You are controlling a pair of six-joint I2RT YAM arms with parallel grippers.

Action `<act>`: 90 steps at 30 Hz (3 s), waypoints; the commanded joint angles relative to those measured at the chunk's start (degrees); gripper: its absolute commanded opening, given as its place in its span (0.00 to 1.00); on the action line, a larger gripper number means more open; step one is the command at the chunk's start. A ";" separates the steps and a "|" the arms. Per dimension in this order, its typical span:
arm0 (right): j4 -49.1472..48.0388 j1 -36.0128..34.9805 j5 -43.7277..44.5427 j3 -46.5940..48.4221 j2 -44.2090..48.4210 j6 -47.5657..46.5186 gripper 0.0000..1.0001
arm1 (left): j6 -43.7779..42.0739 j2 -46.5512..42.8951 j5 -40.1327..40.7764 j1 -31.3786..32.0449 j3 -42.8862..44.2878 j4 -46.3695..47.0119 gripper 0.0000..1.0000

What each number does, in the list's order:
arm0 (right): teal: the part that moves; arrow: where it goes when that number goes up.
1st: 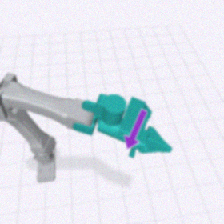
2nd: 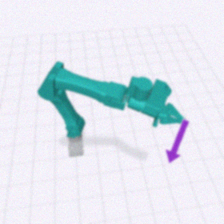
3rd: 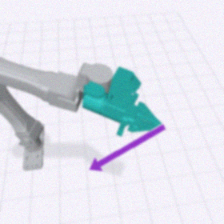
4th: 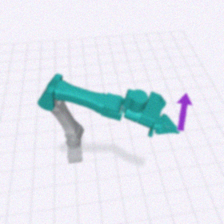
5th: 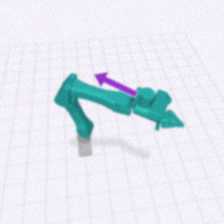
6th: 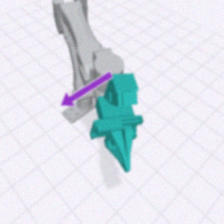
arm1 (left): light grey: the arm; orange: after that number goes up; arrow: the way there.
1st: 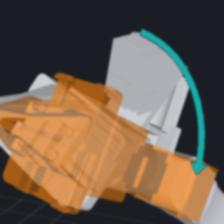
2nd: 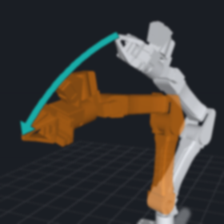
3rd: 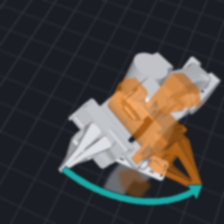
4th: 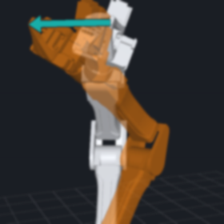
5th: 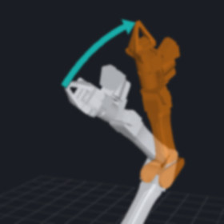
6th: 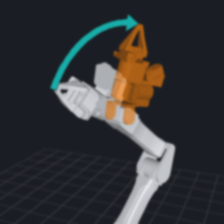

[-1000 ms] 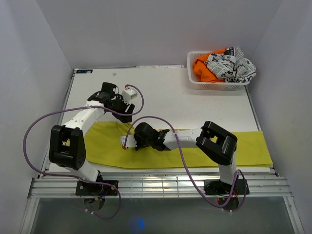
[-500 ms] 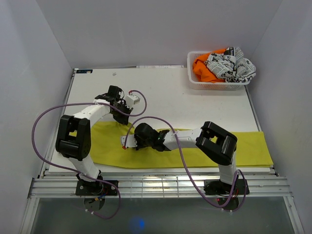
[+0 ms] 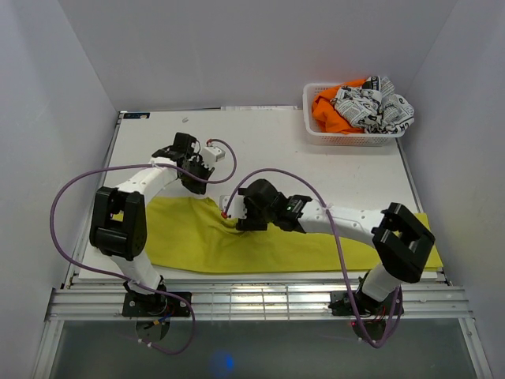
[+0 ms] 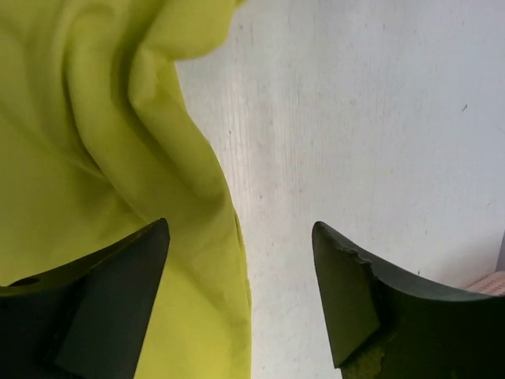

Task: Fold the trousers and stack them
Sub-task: Fold the trousers

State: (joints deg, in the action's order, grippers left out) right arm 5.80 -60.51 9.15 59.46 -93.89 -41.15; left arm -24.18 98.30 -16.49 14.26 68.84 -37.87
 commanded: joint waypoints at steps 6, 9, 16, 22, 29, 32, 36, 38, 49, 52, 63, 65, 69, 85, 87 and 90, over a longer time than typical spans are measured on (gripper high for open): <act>18.44 4.35 -16.07 -2.42 7.32 3.09 0.53 | 0.98 -1.98 -2.32 0.24 4.20 -2.29 0.28; 21.88 4.61 -18.10 -5.04 7.23 4.05 0.43 | 1.33 -2.23 -2.06 0.85 2.36 -2.48 0.43; 21.62 6.37 -17.50 -10.24 6.26 5.55 0.38 | 2.56 -1.19 0.05 1.91 0.42 -1.25 0.50; 21.44 7.07 -17.41 -12.09 5.56 6.08 0.38 | 3.35 1.63 2.07 2.53 0.68 0.25 0.44; 21.53 7.07 -16.79 -12.70 3.89 6.60 0.36 | 3.09 3.30 2.17 2.53 1.21 -0.54 0.36; 21.44 7.07 -16.71 -12.88 3.54 6.69 0.36 | 2.57 2.95 2.34 2.53 0.86 -0.80 0.36; 21.44 7.07 -16.44 -13.23 3.18 6.52 0.34 | 2.56 3.30 3.30 2.53 1.73 -0.72 0.00; 21.62 7.07 -15.83 -13.41 2.83 6.43 0.34 | 2.56 3.65 4.44 2.18 2.87 0.51 0.00; 22.15 7.07 -14.51 -15.60 2.74 5.73 0.33 | 0.98 8.39 12.27 -1.87 15.61 6.48 0.00; 21.97 7.07 -14.68 -15.87 2.48 5.64 0.33 | 0.63 9.98 11.31 -2.22 17.29 7.54 0.00; 23.64 10.14 -12.49 -10.61 4.33 5.90 0.41 | 2.74 10.43 11.05 -5.55 21.16 9.92 0.98; 25.04 13.38 -14.23 -5.78 4.24 6.16 0.45 | 2.74 6.75 9.21 -8.00 20.81 7.91 0.98; 30.13 17.53 -18.46 1.52 3.27 7.48 0.62 | 0.64 -1.06 2.54 -12.76 14.68 2.64 0.98; 28.48 25.53 -22.07 6.53 -17.53 9.24 0.60 | -4.03 -9.54 4.97 -28.57 -17.07 3.41 0.95; 28.12 25.53 -20.93 9.95 -20.10 9.07 0.60 | -4.73 -8.92 6.11 -30.86 -17.60 3.94 0.93; 29.26 25.62 -21.27 17.95 -24.05 8.81 0.60 | -6.22 -7.43 7.52 -35.26 -16.55 4.12 0.90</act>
State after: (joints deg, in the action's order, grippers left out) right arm 38.70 -35.48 -15.75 75.46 -110.37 -31.07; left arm -28.21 89.89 -12.78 -16.80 51.81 -34.92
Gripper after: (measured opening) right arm 0.594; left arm 0.905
